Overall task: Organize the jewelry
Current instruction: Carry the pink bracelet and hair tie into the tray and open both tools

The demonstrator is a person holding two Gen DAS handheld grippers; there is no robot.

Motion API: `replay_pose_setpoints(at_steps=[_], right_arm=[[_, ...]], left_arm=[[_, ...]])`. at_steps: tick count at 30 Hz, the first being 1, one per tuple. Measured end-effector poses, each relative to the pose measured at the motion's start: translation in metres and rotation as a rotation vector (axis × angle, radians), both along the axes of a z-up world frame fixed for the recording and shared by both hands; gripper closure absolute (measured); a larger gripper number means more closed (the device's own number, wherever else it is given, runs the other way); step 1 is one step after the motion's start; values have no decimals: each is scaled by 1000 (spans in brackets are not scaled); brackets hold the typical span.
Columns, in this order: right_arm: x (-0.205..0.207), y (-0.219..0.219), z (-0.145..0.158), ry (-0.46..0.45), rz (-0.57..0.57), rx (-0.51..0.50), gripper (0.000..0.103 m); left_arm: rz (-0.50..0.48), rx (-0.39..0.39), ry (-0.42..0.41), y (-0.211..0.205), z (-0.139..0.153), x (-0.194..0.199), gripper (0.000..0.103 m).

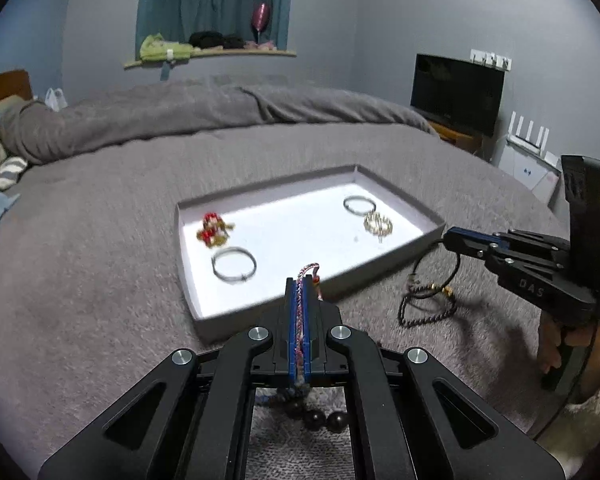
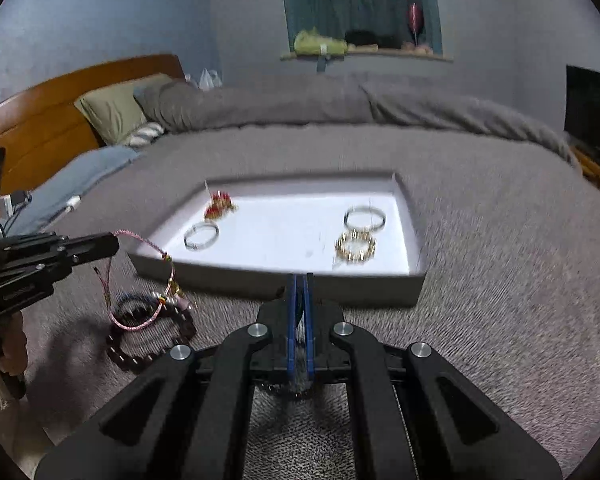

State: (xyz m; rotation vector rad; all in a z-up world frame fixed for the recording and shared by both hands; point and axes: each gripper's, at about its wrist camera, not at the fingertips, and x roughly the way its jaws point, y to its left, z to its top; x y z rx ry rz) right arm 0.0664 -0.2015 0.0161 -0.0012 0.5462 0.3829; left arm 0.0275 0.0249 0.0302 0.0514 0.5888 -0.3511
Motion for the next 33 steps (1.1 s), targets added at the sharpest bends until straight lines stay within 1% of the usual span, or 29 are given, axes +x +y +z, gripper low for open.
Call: replay_pose_setpoints(at_steps=[2, 4, 7, 9, 12, 14, 17, 19, 21, 23, 26, 29, 30, 32, 33], right_arm=[[-1, -1, 9, -30, 2, 3, 100], [1, 0, 16, -51, 0, 3, 100], [10, 1, 28, -71, -7, 7, 100], [20, 2, 39, -93, -18, 12, 100], [36, 3, 47, -104, -30, 24, 100], [52, 4, 49, -95, -38, 36, 100], [78, 7, 48, -81, -47, 42, 100], [93, 10, 46, -65, -42, 49, 100], [103, 12, 40, -48, -33, 55, 100], [112, 16, 29, -13, -4, 57, 100], [116, 18, 11, 58, 36, 52, 100], [115, 18, -4, 123, 58, 30, 100], [116, 17, -8, 154, 78, 30, 100], [112, 19, -13, 178, 92, 21, 100], [109, 21, -15, 186, 96, 1, 100]], left_arm=[[13, 4, -24, 2, 7, 1, 100], [26, -7, -38, 7, 15, 3, 100], [46, -25, -52, 13, 27, 11, 100], [60, -22, -69, 15, 37, 19, 100], [57, -35, -62, 14, 44, 34, 100], [57, -30, -55, 11, 44, 45, 100], [37, 5, -24, 0, 35, 64, 100], [25, 12, 6, -2, 24, 72, 100], [17, 20, 42, 0, 10, 78, 100], [28, 29, 69, 4, 0, 85, 100], [30, -16, 149, 20, -19, 96, 100], [65, 18, 177, 29, -32, 103, 100], [72, 10, 194, 31, -36, 105, 100], [74, -13, 218, 36, -40, 108, 100], [74, -10, 225, 36, -41, 108, 100]])
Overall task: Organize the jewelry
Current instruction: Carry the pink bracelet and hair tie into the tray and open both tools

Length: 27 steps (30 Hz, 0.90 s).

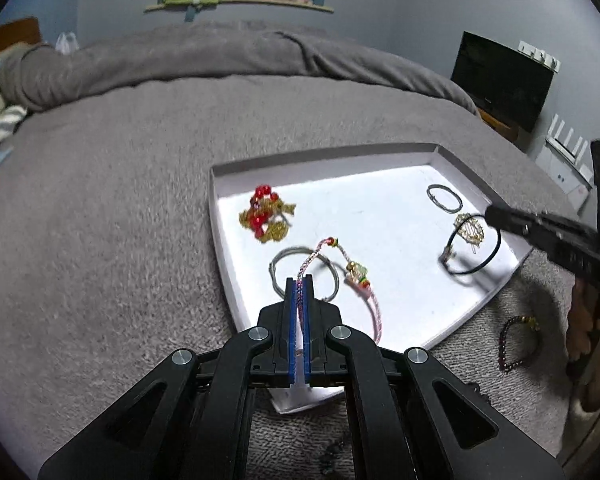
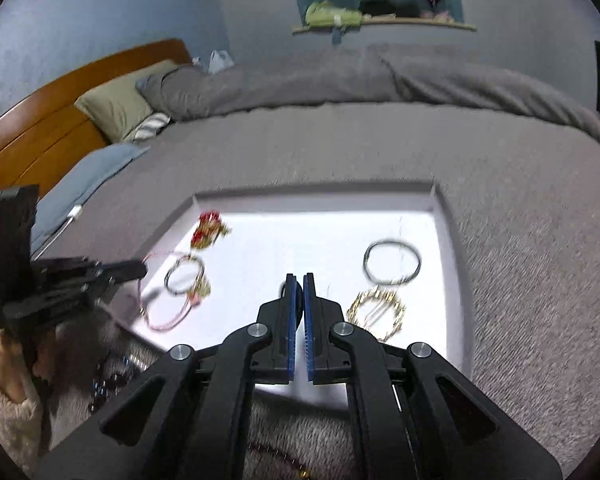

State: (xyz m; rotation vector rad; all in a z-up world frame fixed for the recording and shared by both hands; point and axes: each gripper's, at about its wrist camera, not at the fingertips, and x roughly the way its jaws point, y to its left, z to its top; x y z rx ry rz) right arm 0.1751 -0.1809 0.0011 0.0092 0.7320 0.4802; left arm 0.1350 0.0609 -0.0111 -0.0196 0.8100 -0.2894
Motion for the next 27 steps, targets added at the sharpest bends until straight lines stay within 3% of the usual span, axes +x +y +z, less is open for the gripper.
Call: replay_pose_setpoints(at_steps=[10, 27], right_arm=[[-13, -1, -7, 19, -36, -140, 100], [-9, -24, -9, 37, -114, -174, 100]], left_arm=[[14, 31, -11, 2, 0, -5, 100], [25, 49, -17, 1, -2, -3, 100]])
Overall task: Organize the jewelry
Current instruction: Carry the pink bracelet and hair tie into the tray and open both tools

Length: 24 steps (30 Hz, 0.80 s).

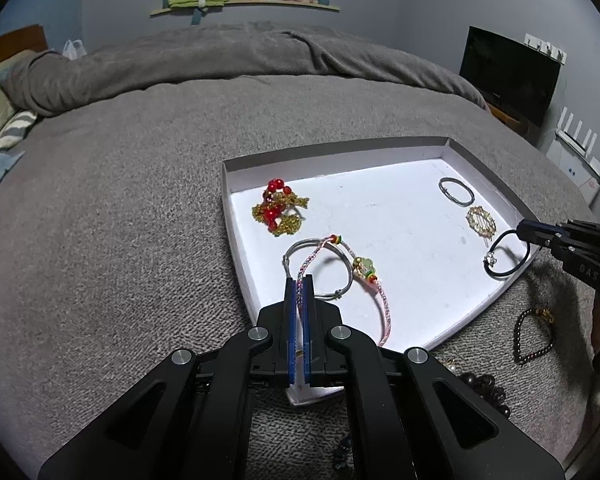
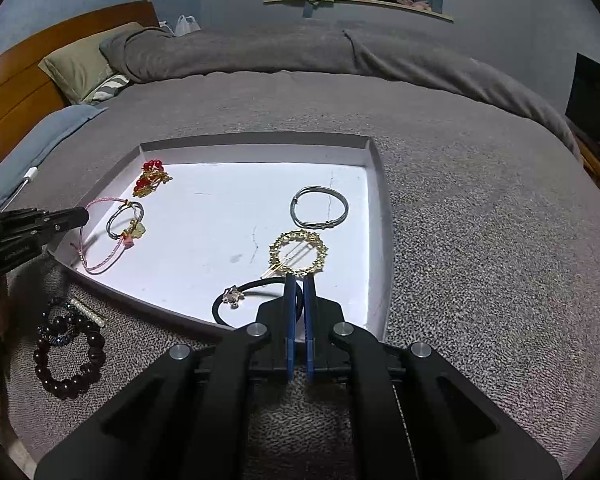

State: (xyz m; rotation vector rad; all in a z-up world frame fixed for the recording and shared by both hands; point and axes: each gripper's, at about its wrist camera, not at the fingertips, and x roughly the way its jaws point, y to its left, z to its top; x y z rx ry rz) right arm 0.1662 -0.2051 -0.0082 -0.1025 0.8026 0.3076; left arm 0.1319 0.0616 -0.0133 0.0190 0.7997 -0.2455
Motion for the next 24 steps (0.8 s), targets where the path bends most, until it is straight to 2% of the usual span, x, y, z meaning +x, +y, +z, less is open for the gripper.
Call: replay_pose_setpoints(at_steps=[5, 9, 11, 14, 16, 19, 20, 24], right_arm=[[-2, 2, 2, -12, 4, 7, 99], [-3, 1, 5, -25, 0, 19, 94], [-3, 0, 6, -36, -5, 31, 78], [-5, -2, 10, -56, -15, 56, 71], [-7, -4, 14, -76, -23, 87, 64], [-12, -6, 20, -112, -35, 116, 48], [-13, -6, 22, -120, -39, 121, 42], [-14, -7, 25, -138, -50, 153, 34]], left_arm=[[4, 40, 1, -6, -3, 1, 98], [5, 28, -15, -7, 0, -1, 87], [5, 32, -23, -8, 2, -2, 82], [4, 41, -48, -8, 7, -8, 76], [10, 25, -62, -7, 10, -10, 59], [22, 10, -97, -7, 17, -14, 41], [27, 9, -111, -7, 19, -16, 38], [37, 4, -131, -6, 23, -17, 28]])
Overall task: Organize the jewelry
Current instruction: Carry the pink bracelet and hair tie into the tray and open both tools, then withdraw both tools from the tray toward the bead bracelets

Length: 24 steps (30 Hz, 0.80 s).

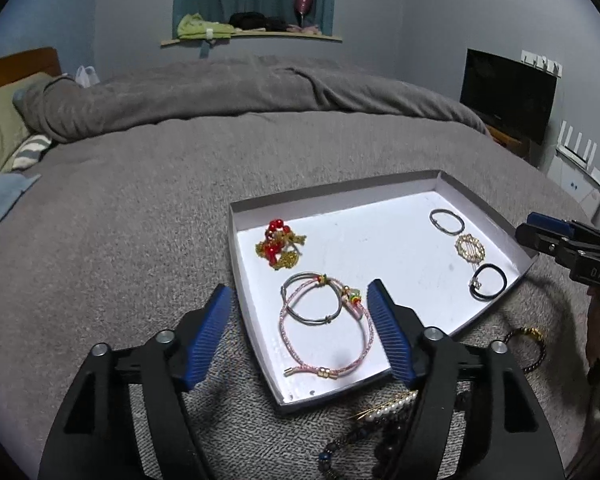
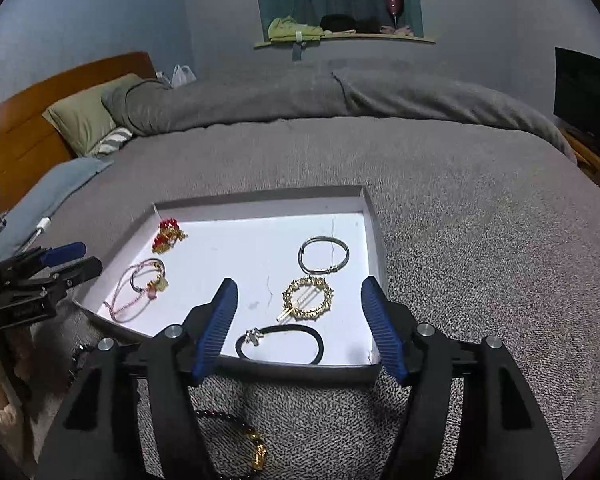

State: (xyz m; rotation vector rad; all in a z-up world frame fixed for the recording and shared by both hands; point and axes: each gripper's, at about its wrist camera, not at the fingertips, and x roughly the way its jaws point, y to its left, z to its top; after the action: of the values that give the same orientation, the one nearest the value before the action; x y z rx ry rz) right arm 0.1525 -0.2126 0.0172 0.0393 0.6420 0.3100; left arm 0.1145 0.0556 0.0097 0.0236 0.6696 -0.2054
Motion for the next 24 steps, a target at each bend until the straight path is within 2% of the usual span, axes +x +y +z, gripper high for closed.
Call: replay_pose_setpoints(at_steps=[2, 5, 7, 10, 17, 24], right_arm=[[0, -3, 1, -7, -4, 17, 21], [-1, -5, 3, -19, -4, 32, 12], [-3, -5, 4, -38, -11, 37, 5], [-6, -5, 6, -58, -33, 30, 5], [-21, -3, 12, -100, -52, 41, 5], [-37, 1, 16, -149, -55, 38, 5]], left_arm=[[13, -3, -3, 2, 0, 1, 25], [32, -5, 0, 3, -1, 2, 22], [39, -10, 1, 4, 0, 2, 17], [58, 4, -8, 3, 1, 0, 11], [90, -18, -13, 10, 2, -11, 9], [113, -3, -23, 11, 4, -21, 8]])
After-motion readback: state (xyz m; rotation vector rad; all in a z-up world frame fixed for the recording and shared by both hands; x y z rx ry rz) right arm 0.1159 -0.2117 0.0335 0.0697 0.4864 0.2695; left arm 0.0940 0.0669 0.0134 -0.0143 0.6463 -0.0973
